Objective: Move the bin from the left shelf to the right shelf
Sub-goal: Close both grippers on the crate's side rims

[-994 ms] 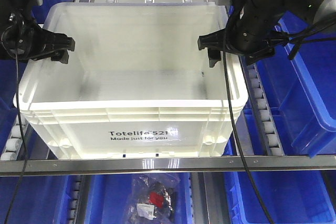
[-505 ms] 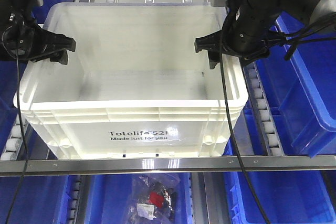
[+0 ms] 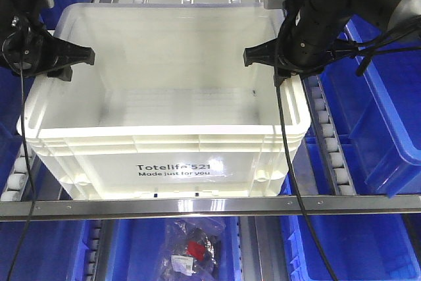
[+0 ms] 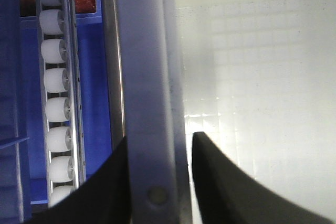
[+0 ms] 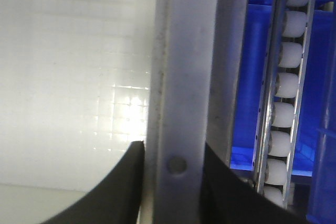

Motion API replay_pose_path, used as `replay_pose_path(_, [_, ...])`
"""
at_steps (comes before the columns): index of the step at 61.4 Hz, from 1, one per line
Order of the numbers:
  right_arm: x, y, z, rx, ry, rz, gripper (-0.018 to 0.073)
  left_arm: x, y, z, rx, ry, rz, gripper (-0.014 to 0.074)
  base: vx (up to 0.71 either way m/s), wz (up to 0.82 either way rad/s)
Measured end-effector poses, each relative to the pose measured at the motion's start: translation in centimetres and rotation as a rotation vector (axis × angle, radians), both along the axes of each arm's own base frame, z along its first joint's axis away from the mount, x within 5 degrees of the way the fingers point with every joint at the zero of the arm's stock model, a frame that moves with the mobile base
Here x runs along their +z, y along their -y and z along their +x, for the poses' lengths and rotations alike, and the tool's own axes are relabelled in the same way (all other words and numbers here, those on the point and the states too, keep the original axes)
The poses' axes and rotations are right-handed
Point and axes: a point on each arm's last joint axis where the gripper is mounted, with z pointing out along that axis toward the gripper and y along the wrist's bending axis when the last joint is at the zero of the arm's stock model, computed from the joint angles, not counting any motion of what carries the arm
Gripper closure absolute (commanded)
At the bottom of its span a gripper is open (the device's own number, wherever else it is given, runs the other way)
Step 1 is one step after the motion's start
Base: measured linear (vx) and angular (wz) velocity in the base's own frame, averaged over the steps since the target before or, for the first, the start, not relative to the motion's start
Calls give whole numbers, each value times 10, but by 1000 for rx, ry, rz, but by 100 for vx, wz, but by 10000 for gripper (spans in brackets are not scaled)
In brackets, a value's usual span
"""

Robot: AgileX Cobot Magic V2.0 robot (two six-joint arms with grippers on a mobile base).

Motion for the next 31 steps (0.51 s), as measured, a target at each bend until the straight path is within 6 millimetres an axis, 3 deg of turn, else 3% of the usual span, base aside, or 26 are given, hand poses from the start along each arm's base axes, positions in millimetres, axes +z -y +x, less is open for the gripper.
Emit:
replay_pose_path(16, [0,0,0,-4,-2,6,571,0,0,0,12,-4,-10,487,0,0])
replay_pose_path(31, [0,0,0,-4,-2,6,568,0,0,0,17,-4,-12,546,0,0])
